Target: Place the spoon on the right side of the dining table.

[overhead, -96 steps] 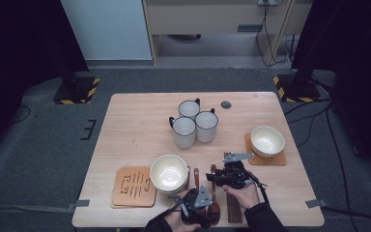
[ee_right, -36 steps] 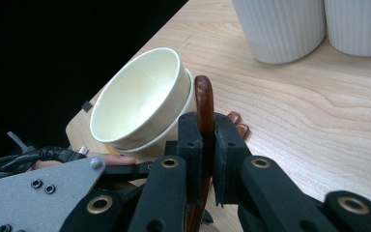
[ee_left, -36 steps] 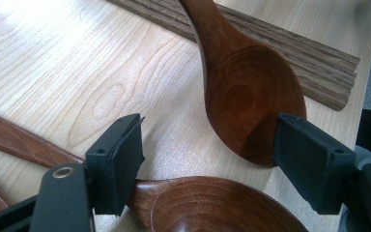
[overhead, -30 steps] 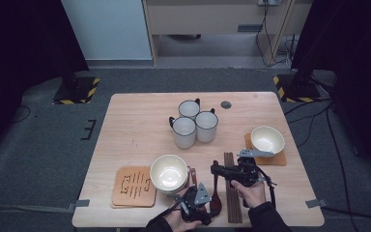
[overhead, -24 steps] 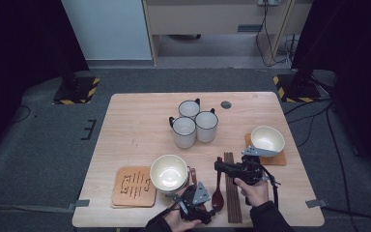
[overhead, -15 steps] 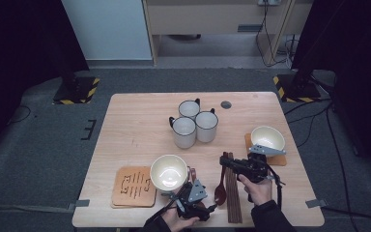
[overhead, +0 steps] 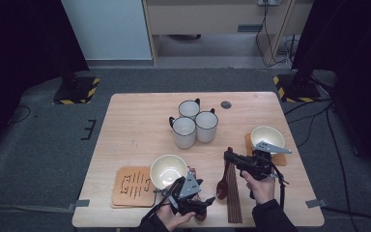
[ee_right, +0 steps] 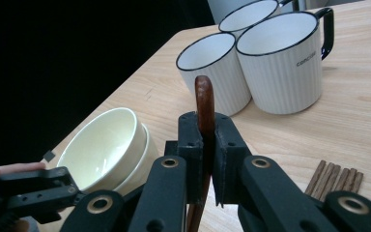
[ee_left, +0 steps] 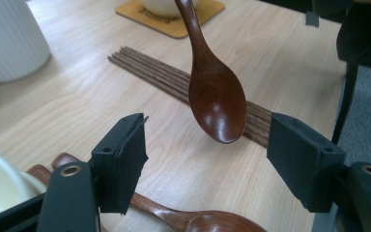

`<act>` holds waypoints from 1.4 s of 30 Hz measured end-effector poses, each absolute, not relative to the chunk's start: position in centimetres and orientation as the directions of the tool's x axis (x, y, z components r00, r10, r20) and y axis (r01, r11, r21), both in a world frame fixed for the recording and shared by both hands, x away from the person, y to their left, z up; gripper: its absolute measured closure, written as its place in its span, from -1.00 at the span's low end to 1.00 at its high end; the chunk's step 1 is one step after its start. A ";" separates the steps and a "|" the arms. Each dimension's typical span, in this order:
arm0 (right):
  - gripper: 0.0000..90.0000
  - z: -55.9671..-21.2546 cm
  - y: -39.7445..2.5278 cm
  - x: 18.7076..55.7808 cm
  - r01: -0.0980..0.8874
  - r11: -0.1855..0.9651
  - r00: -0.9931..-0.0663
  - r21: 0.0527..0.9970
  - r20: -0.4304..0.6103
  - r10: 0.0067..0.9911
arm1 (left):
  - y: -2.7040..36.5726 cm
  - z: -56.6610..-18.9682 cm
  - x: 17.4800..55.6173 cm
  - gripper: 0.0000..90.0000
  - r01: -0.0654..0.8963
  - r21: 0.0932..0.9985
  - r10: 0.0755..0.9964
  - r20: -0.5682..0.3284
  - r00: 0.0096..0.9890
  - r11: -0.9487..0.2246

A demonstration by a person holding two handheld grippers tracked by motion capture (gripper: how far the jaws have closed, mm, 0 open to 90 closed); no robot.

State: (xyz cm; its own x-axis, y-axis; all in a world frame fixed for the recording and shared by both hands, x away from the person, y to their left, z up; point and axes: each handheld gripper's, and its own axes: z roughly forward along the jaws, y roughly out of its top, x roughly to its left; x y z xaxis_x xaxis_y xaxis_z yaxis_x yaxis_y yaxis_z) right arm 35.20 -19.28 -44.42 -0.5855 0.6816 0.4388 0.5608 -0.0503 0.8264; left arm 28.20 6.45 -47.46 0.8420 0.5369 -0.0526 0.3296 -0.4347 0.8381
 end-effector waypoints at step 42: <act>0.86 -42.8 -20.4 36.7 0.485 -0.111 -0.548 0.868 0.400 0.734 | 12.4 -43.3 30.8 -0.36 0.334 0.902 0.678 -0.067 0.732 -0.272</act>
State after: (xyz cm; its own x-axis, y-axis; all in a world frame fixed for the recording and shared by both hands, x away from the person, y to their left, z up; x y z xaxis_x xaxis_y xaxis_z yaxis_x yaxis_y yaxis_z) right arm 36.65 -20.39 -42.81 -0.5482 0.7343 0.4004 0.4846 -0.1113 0.8676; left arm 30.82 12.43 -43.34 0.7324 0.6776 -0.0672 0.3342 -0.2717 0.9025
